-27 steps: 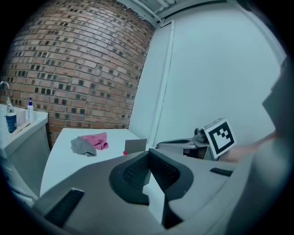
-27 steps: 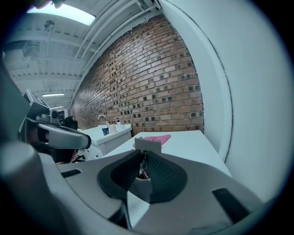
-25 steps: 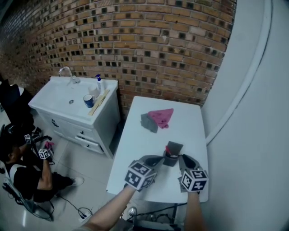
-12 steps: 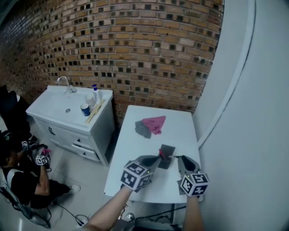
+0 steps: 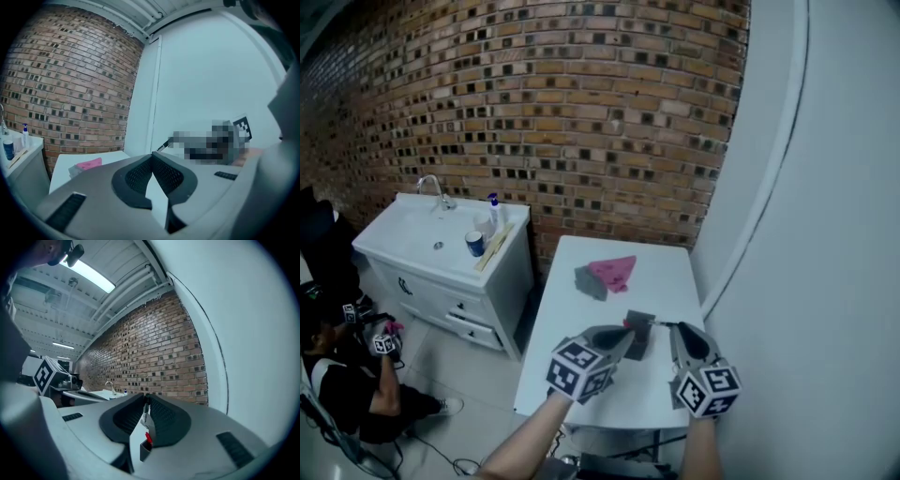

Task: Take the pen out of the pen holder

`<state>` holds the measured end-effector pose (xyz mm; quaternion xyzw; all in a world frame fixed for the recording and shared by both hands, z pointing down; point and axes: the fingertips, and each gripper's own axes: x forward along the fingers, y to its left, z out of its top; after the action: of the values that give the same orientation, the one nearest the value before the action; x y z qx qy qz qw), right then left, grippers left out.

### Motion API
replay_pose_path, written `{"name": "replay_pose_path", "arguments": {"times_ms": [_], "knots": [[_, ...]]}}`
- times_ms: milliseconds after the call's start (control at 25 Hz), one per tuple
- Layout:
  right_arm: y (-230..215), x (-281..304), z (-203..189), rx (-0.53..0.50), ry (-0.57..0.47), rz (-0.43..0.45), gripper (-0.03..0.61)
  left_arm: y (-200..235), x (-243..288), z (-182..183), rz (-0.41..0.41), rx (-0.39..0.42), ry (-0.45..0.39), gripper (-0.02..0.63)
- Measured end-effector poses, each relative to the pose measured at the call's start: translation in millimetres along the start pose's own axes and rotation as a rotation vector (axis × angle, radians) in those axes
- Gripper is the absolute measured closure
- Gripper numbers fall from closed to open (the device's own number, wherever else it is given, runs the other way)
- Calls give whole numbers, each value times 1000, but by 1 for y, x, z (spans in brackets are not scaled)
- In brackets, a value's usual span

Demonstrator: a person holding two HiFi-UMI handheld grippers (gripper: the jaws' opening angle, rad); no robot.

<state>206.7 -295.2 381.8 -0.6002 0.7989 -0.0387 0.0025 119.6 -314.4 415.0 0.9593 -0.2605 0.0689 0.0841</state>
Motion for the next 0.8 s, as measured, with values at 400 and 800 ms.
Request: {"name": "replay_pose_path", "arguments": {"times_ms": [400, 800], "knots": [[25, -8, 24, -25, -52, 34, 523, -11, -16, 20, -14, 16, -42, 606], [32, -12, 23, -43, -52, 40, 525, -21, -20, 19, -33, 29, -49, 606]]}}
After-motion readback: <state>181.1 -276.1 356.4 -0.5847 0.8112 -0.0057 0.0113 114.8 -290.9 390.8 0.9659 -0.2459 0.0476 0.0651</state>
